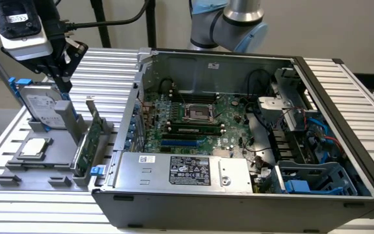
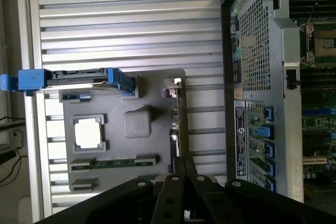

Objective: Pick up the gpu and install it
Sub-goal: 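Pick up the gpu and move the gpu toward the slot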

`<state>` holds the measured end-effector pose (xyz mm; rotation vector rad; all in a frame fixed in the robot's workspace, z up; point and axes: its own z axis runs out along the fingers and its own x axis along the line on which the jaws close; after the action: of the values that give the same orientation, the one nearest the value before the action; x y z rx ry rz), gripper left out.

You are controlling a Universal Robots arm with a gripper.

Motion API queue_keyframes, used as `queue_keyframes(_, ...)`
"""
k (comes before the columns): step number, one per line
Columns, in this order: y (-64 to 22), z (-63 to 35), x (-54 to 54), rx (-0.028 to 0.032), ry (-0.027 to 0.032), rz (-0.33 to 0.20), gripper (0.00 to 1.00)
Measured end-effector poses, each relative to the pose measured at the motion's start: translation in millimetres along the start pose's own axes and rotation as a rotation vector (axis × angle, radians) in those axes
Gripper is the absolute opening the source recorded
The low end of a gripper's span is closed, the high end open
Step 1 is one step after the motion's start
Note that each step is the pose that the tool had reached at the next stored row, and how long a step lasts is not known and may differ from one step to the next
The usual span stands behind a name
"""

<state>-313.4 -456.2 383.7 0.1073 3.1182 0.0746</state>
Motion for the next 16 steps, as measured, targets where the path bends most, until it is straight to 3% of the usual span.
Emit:
queue_keyframes(3, 0.0, 0.0, 0.0, 0.0000, 0.0000, 0.000, 0.18)
queue_keyframes(9, -0.1, 0.0, 0.6, 0.0000, 0.0001, 0.000, 0.47)
queue_keyframes(11, -0.2, 2.4, 1.2, 0.0001, -0.0002, 0.000, 0.47)
queue_keyframes(12, -0.4, 4.1, 1.5, 0.0003, -0.0001, 0.000, 0.54)
queue_keyframes(16, -1.1, 11.3, 1.7, 0.0004, 0.0000, 0.000, 0.54)
